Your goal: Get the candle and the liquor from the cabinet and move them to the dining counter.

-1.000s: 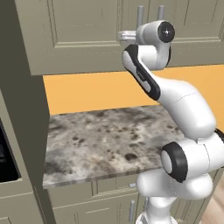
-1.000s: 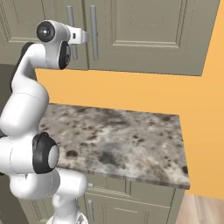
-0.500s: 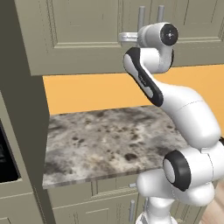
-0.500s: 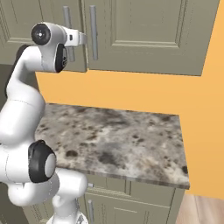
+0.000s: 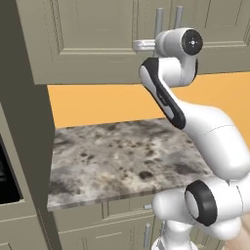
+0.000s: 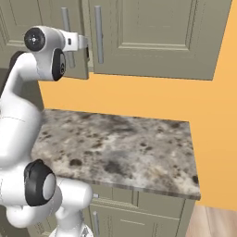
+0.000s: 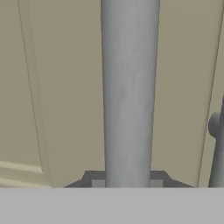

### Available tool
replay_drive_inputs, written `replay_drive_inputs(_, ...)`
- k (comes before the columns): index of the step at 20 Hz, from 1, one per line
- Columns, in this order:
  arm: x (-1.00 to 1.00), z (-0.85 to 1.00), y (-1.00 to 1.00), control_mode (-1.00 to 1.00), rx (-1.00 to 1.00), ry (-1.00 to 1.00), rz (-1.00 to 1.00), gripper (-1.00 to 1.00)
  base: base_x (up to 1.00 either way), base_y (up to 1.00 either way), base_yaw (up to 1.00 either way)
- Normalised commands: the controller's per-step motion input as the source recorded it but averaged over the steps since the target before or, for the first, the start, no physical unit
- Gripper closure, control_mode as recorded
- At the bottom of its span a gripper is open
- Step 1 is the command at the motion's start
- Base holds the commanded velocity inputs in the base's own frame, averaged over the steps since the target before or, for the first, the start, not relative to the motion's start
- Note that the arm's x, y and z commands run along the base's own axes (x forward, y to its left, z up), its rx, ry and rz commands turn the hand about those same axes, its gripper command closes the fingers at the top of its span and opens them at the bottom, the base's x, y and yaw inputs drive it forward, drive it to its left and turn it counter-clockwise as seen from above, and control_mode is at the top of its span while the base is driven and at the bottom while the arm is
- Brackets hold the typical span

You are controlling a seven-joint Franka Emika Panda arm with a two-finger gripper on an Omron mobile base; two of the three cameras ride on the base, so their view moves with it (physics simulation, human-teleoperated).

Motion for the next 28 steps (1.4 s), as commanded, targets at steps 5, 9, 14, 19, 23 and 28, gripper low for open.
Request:
replay_drive_inputs(5, -0.56, 0.22, 0.36, -1.0, 0.01, 0.0, -0.08, 1.0, 0.0, 0.0, 0.0)
replay_drive_inputs(9, -0.55, 0.23, 0.42, -1.0, 0.01, 0.0, -0.12, 1.0, 0.0, 0.0, 0.0)
replay_drive_inputs(14, -0.55, 0.22, 0.43, -1.0, 0.0, 0.0, -0.12, 1.0, 0.0, 0.0, 0.0)
replay_drive_inputs(19, -0.52, 0.22, 0.44, -1.0, 0.04, 0.0, -0.11, 1.0, 0.0, 0.0, 0.0)
replay_drive_inputs(23, -0.54, 0.16, 0.46, -1.0, 0.05, 0.0, -0.11, 1.0, 0.0, 0.0, 0.0)
replay_drive_inputs(28, -0.52, 0.1, 0.48, -1.0, 0.07, 0.0, -0.12, 1.0, 0.0, 0.0, 0.0)
